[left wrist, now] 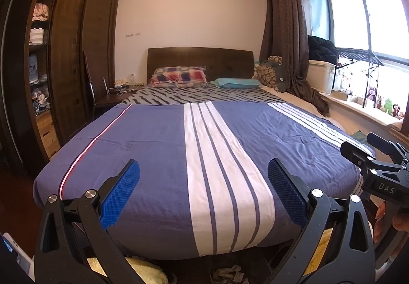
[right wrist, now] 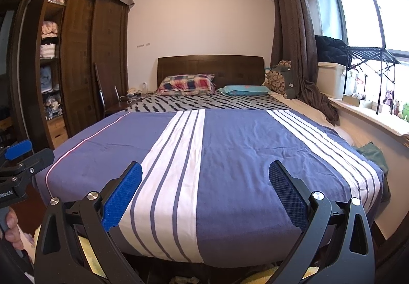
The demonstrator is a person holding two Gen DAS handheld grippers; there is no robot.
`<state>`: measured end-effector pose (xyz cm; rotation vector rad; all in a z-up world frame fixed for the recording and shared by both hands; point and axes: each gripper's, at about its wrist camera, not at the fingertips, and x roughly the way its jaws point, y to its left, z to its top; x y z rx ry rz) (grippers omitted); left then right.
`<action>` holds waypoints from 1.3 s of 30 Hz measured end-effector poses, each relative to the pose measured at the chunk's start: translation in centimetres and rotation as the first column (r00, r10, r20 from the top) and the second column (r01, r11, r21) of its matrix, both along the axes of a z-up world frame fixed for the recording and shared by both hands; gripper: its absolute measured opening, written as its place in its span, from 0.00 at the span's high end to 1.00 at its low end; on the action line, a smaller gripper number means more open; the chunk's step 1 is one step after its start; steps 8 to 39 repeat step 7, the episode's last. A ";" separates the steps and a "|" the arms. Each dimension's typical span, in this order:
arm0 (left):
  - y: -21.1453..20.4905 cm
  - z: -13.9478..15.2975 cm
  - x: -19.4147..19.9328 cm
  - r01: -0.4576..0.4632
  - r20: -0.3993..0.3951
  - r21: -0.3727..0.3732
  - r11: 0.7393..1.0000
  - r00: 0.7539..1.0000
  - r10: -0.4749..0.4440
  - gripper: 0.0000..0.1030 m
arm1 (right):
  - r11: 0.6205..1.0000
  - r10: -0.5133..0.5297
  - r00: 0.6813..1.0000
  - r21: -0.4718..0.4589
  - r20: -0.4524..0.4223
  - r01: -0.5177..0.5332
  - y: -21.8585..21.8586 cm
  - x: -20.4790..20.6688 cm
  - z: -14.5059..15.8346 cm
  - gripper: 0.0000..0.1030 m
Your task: Collect trash
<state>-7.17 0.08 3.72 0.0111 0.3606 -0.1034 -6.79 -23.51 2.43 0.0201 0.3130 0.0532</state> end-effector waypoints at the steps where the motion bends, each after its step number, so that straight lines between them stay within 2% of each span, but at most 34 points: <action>1: 0.0 0.0 0.1 -0.004 -0.004 0.000 1.000 1.000 0.004 0.08 | 1.000 0.000 1.000 -0.002 0.000 0.000 0.0 0.0 0.0 0.03; 39: 0.3 0.1 1.0 0.009 -0.020 -0.013 1.000 1.000 -0.009 0.08 | 1.000 -0.009 1.000 -0.004 0.007 0.009 -0.2 0.4 0.1 0.03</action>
